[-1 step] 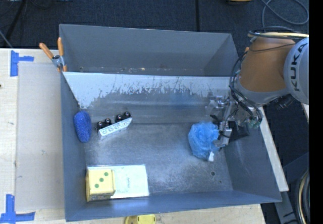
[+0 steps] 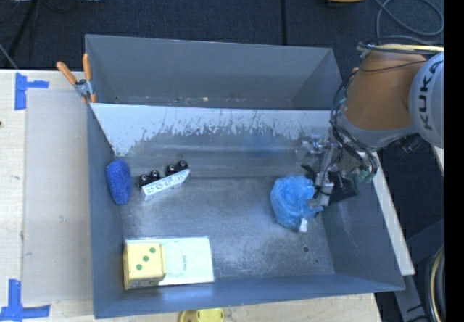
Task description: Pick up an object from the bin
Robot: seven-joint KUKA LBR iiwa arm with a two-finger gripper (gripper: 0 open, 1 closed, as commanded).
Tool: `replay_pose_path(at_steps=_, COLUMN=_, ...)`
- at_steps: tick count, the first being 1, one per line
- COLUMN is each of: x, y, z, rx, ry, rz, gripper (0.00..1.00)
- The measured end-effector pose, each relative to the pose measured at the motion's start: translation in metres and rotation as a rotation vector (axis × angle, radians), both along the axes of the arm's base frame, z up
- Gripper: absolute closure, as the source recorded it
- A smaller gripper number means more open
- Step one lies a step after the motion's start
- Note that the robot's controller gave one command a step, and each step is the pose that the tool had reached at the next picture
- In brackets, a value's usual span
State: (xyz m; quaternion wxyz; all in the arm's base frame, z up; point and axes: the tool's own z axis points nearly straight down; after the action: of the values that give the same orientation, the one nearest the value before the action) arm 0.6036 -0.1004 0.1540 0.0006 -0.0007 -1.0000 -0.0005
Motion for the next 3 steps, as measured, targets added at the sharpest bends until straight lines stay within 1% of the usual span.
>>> replay_pose_path(at_steps=1, x=0.000, y=0.010, z=-0.051, rx=-0.001, ry=-0.006, rz=0.014, gripper=0.00)
replay_pose_path(at_steps=2, x=0.005, y=0.006, z=-0.083, rx=0.000, ry=0.001, rz=0.072, gripper=1.00)
replay_pose_path(at_steps=3, x=0.005, y=0.006, z=-0.083, rx=0.000, ry=0.001, rz=0.073, gripper=1.00)
